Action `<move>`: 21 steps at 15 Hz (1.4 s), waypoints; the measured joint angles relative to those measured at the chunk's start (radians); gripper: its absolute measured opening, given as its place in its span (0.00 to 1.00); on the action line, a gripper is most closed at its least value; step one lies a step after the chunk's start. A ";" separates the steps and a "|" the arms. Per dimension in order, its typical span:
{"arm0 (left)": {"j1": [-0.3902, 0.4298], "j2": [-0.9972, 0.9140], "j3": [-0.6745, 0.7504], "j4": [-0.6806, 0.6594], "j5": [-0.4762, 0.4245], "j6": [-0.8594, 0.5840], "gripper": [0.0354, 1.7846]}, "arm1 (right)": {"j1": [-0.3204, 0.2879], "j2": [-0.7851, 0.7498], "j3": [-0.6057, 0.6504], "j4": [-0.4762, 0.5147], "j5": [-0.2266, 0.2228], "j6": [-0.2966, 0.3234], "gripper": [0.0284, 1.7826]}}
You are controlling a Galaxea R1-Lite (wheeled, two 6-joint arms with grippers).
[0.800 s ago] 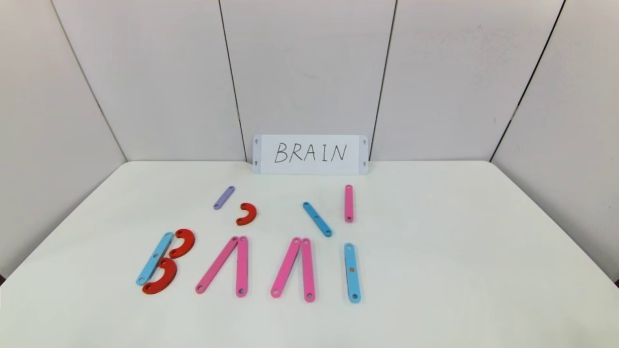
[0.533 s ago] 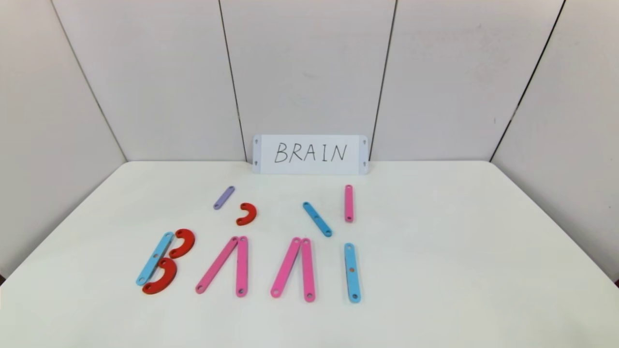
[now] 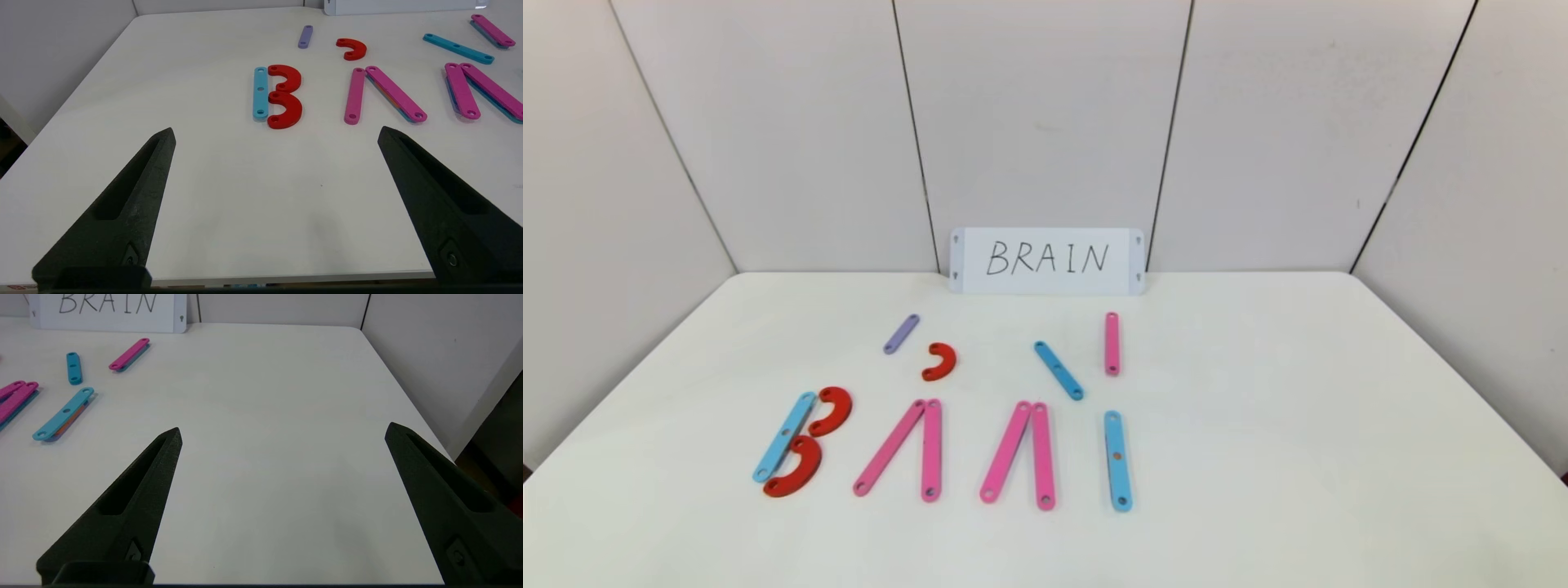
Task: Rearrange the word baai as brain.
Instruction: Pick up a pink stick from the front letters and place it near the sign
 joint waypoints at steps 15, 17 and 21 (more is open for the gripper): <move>-0.003 0.134 -0.431 0.166 -0.067 0.003 0.97 | -0.003 0.232 -0.485 0.131 0.003 0.001 0.98; -0.006 0.208 -0.490 0.152 -0.073 0.003 0.97 | -0.003 0.309 -0.557 0.124 0.003 0.001 0.98; -0.011 0.384 -0.583 0.059 -0.086 0.003 0.97 | -0.003 0.473 -0.721 0.120 0.001 0.004 0.98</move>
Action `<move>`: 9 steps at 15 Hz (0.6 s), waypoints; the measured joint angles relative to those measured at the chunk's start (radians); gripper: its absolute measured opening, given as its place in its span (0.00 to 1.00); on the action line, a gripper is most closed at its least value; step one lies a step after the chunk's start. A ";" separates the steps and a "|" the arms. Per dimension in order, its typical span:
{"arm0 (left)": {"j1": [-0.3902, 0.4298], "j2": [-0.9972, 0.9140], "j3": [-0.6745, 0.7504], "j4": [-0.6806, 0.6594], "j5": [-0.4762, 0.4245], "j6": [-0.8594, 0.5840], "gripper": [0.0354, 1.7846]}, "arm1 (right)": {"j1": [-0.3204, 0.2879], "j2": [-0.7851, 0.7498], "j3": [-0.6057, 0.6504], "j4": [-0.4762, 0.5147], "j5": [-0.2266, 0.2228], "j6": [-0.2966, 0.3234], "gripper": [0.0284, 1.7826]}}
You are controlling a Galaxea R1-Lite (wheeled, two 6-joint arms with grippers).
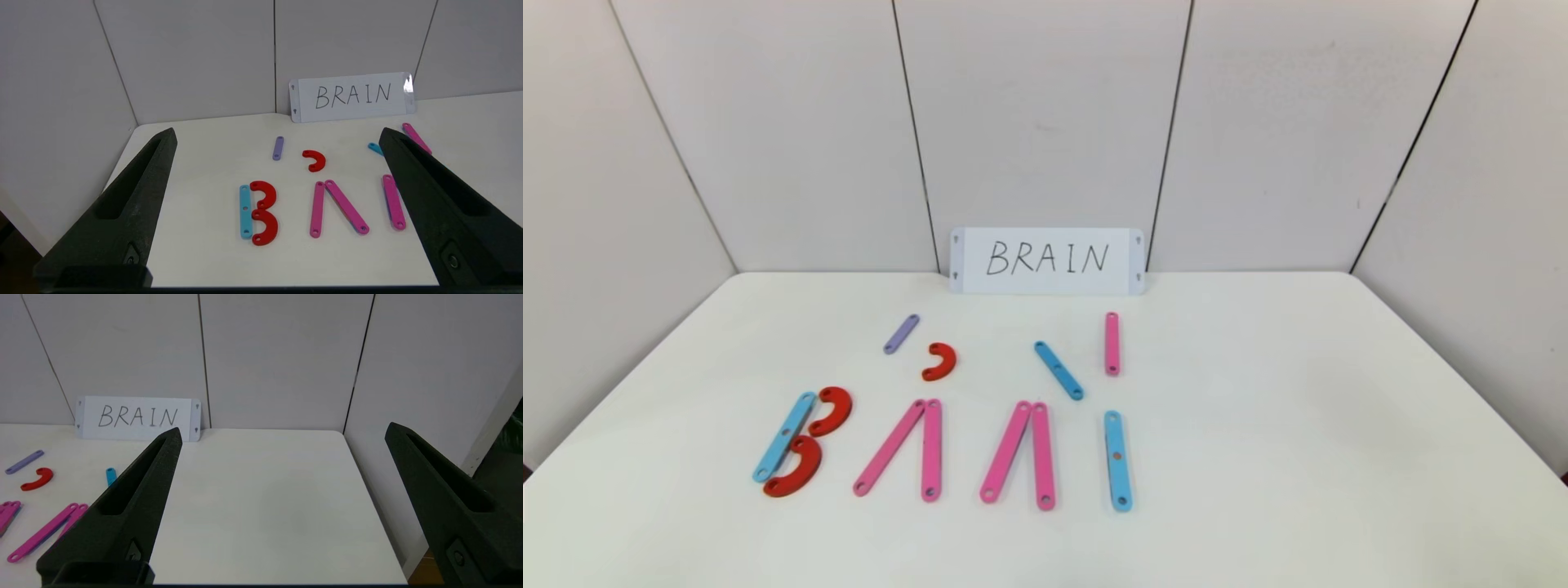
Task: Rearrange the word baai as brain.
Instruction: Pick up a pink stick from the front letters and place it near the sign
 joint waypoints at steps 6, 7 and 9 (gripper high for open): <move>-0.001 0.283 -0.188 -0.049 -0.006 0.000 0.97 | 0.000 0.258 -0.222 0.011 0.002 0.000 0.98; -0.001 0.331 -0.212 -0.050 -0.006 -0.001 0.97 | 0.000 0.304 -0.253 0.011 0.003 0.000 0.98; -0.001 0.420 -0.253 -0.058 -0.008 -0.001 0.97 | 0.001 0.398 -0.315 0.010 0.004 0.000 0.98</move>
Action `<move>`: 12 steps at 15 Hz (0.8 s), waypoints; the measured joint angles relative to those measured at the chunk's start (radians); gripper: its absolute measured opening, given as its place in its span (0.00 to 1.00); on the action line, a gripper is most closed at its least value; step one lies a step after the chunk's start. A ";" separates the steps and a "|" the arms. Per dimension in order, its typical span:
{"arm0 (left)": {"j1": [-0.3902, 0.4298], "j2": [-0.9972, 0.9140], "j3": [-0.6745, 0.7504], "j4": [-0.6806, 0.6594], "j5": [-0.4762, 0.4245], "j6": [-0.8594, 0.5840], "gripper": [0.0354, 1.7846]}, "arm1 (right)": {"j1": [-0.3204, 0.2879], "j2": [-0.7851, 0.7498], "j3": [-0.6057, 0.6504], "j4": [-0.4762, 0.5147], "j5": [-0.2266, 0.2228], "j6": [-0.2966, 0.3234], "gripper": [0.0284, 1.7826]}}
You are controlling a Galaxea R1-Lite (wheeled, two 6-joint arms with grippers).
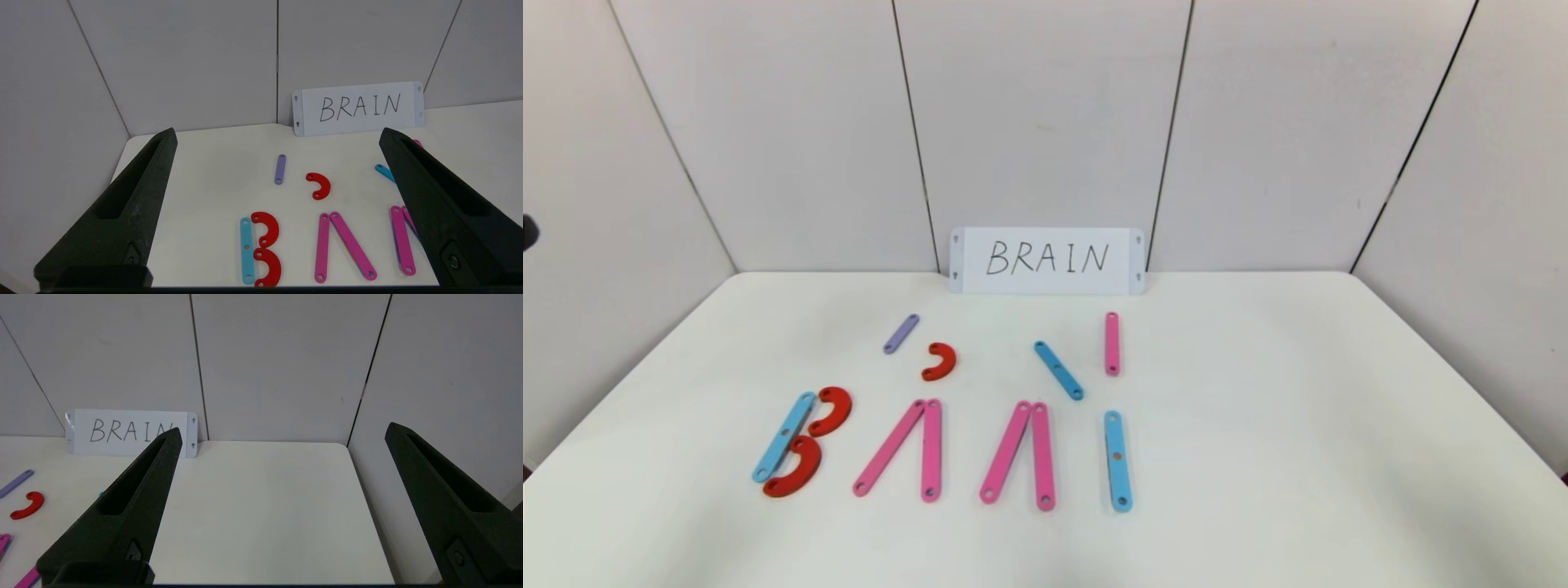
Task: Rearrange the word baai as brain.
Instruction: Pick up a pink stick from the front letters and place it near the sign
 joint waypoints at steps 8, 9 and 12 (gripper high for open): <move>0.001 0.307 -0.087 -0.046 0.003 -0.008 0.97 | 0.034 0.406 -0.248 0.006 0.001 0.018 0.98; 0.001 0.332 -0.087 -0.047 0.003 -0.008 0.97 | 0.040 0.450 -0.269 0.019 0.002 0.020 0.98; 0.002 0.401 -0.082 -0.049 0.005 -0.009 0.97 | 0.049 0.561 -0.306 0.107 0.003 0.021 0.98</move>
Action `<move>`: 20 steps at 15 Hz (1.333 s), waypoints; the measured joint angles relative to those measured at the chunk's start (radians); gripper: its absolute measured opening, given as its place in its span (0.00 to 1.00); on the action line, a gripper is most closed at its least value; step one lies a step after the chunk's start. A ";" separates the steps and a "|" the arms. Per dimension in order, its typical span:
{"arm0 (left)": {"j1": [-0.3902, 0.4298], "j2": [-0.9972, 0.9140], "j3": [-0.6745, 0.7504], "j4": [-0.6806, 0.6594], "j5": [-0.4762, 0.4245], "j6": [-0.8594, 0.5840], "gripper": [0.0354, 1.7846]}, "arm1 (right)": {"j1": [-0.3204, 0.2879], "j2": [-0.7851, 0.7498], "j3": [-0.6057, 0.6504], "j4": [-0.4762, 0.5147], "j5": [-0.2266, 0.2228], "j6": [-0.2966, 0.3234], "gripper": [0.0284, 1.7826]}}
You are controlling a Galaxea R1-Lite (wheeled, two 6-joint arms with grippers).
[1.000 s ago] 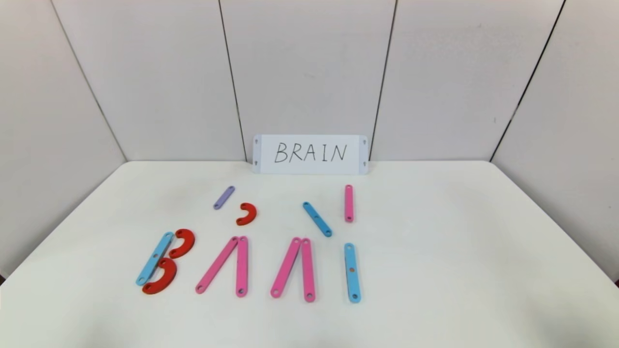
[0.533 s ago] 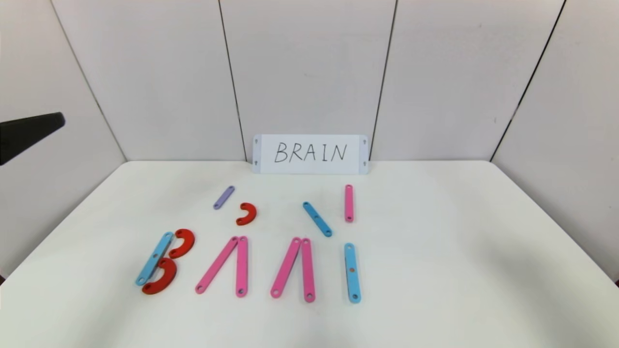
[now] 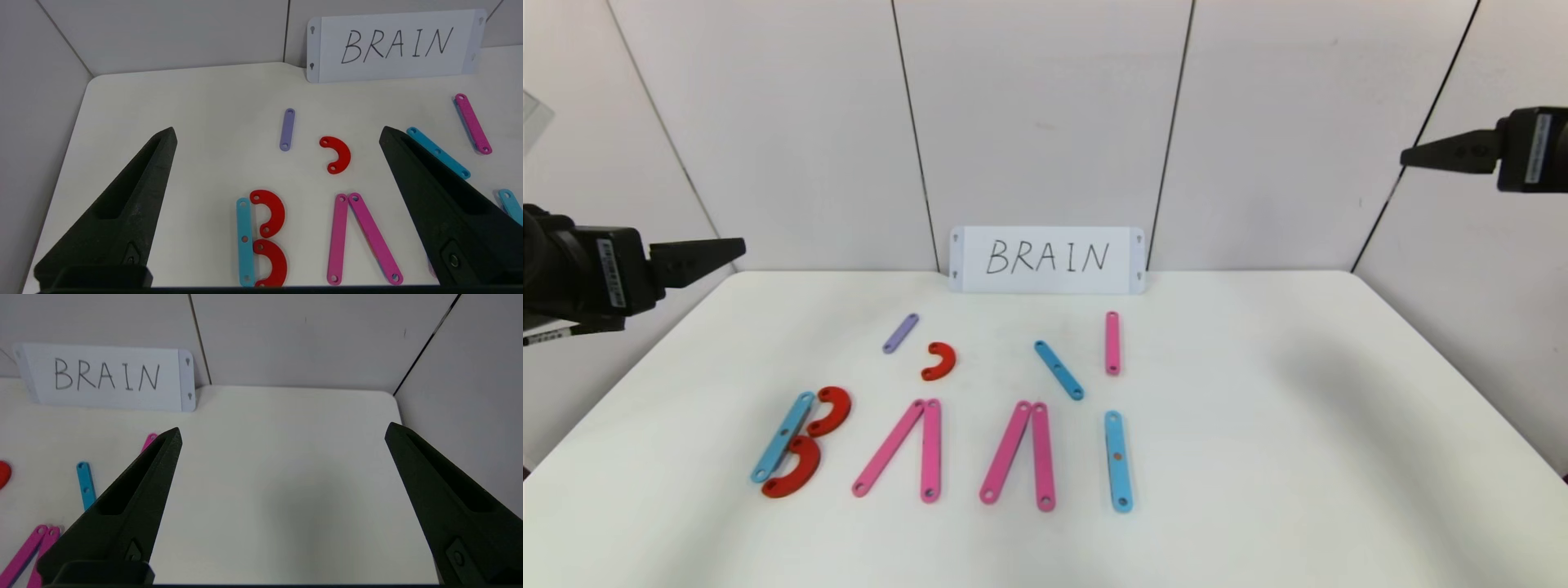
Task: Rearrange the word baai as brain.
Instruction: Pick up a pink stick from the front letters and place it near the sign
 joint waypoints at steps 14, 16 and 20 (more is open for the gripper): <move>0.020 0.154 -0.011 0.074 0.000 0.072 0.97 | 0.096 0.171 -0.097 0.568 0.036 -0.013 0.98; -0.009 0.171 -0.014 0.077 0.000 0.064 0.97 | 0.098 0.184 -0.091 0.567 0.047 -0.009 0.98; -0.059 0.214 -0.025 0.064 0.000 0.019 0.97 | 0.096 0.212 -0.082 0.537 0.054 0.000 0.98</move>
